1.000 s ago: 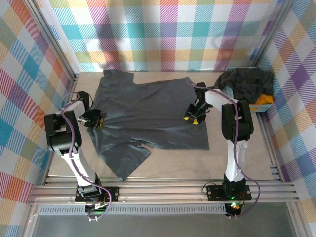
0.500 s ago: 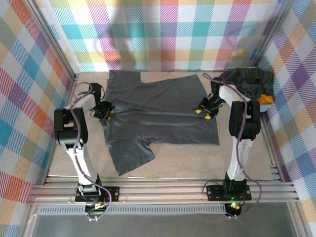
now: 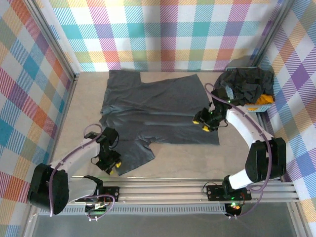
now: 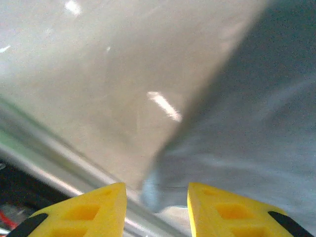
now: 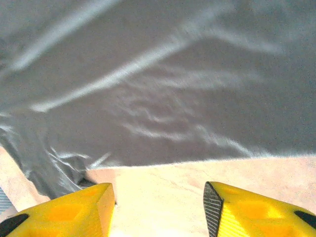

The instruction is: Fold and stack the t-shirts

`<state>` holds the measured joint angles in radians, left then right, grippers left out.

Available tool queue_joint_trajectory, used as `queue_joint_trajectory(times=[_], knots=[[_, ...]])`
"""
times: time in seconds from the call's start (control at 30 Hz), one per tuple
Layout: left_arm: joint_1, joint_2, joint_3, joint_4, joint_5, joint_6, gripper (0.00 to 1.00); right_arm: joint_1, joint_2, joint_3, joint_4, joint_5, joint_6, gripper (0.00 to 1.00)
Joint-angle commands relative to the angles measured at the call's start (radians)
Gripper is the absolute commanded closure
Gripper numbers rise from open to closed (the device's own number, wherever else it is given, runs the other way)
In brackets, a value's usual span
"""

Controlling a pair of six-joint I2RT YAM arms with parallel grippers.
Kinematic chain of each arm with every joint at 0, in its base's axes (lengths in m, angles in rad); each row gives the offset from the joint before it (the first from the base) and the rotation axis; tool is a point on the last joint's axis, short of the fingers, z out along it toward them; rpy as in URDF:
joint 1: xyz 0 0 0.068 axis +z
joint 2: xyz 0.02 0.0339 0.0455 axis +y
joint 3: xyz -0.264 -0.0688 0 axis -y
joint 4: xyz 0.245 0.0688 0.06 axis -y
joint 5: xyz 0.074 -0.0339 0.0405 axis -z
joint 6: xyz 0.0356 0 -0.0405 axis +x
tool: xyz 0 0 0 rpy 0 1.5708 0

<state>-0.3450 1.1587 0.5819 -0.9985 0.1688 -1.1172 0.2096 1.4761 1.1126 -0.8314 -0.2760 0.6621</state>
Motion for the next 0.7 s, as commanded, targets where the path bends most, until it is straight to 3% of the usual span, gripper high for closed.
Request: queue_joint_trajectory(times=[0.0,0.4,0.47,0.6,0.67], knots=[[-0.021,-0.029,-0.04,0.043,0.059,-0.081,0.59,0.004,-0.034,-0.066,-0.009,-0.049,0.019,0.48],[-0.102,0.121,-0.055,0.164,0.071,-0.109,0.62,0.004,-0.079,-0.157,-0.024,-0.022,-0.003,0.48],[-0.103,0.134,-0.055,0.175,0.057,-0.106,0.7,0.002,-0.087,-0.16,-0.039,0.028,-0.001,0.48],[-0.107,0.105,-0.007,0.1,-0.012,-0.09,1.0,-0.052,-0.099,-0.178,-0.101,0.186,0.057,0.47],[-0.108,0.062,0.005,0.051,-0.021,-0.094,1.0,-0.119,-0.116,-0.224,-0.072,0.195,0.098,0.48]])
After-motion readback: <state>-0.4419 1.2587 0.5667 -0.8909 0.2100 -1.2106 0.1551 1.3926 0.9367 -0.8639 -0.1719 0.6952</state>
